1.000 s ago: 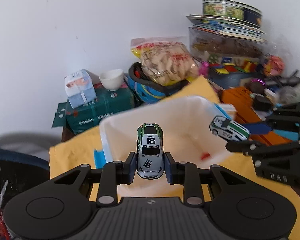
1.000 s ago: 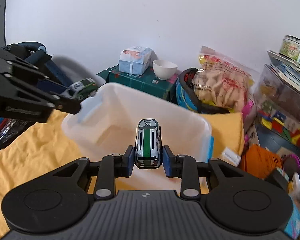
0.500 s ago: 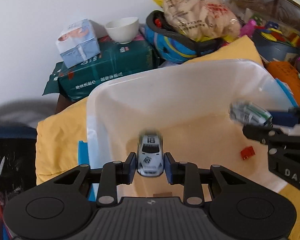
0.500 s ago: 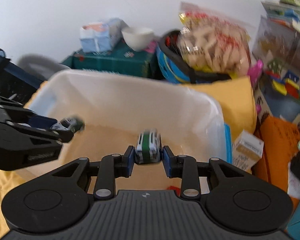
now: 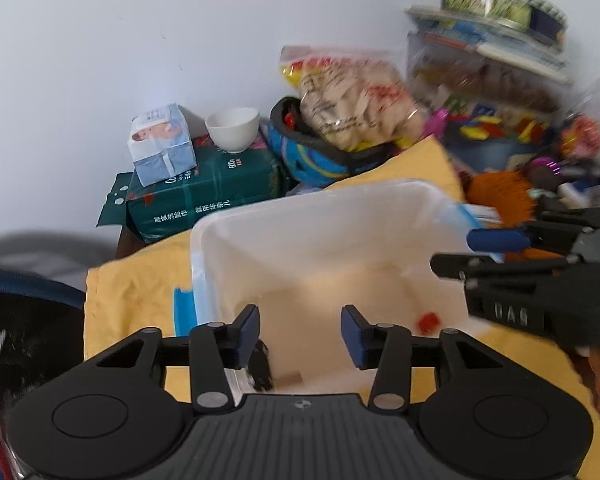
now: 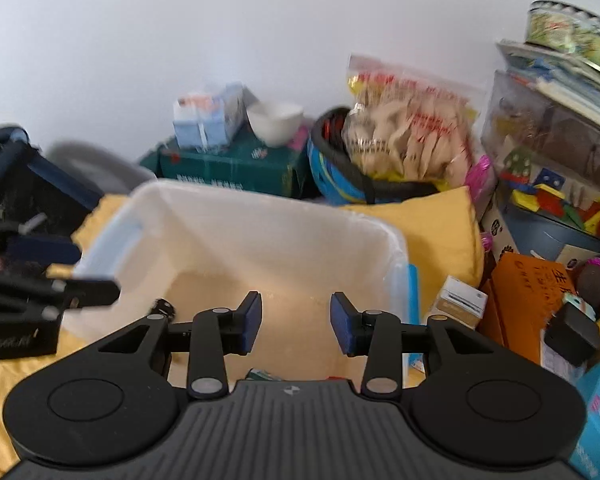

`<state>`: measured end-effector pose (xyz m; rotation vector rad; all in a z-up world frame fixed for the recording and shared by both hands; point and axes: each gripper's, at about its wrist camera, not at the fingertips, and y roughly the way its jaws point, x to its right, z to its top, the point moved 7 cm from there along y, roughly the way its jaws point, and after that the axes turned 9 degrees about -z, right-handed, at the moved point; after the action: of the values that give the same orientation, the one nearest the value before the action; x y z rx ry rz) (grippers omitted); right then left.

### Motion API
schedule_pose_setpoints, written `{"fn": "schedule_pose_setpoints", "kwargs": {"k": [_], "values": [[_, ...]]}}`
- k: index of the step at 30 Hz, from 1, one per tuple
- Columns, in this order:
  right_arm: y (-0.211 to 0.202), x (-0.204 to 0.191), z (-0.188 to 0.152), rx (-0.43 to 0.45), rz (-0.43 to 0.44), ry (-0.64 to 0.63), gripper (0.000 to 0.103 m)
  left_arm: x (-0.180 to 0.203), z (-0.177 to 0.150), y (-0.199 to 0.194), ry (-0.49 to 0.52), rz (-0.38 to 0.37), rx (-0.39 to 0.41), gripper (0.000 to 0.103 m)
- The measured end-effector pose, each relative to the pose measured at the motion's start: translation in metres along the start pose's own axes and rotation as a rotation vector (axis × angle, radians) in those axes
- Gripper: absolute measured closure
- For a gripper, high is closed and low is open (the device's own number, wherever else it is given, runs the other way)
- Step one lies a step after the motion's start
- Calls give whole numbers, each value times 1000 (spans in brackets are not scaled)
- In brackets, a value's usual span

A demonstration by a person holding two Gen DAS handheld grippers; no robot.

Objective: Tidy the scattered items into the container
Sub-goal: 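Move right gripper to the blue brick and grasp it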

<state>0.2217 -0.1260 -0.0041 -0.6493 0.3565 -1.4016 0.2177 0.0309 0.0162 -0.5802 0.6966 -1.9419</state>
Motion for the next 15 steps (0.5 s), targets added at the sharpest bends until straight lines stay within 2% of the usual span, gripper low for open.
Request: {"fn": "schedule_pose_setpoints", "kwargs": {"k": [3, 7, 11, 15], "values": [[-28, 3, -18, 25, 30, 24, 56, 7, -31, -19, 7, -8, -9, 46], [-49, -1, -62, -1, 40, -2, 49, 19, -93, -25, 8, -22, -82, 43], [-58, -10, -118, -74, 64, -28, 48, 33, -158, -16, -47, -75, -196, 43], [-61, -21, -164, -154, 85, -72, 49, 45, -202, -10, -56, -94, -277, 43]]}}
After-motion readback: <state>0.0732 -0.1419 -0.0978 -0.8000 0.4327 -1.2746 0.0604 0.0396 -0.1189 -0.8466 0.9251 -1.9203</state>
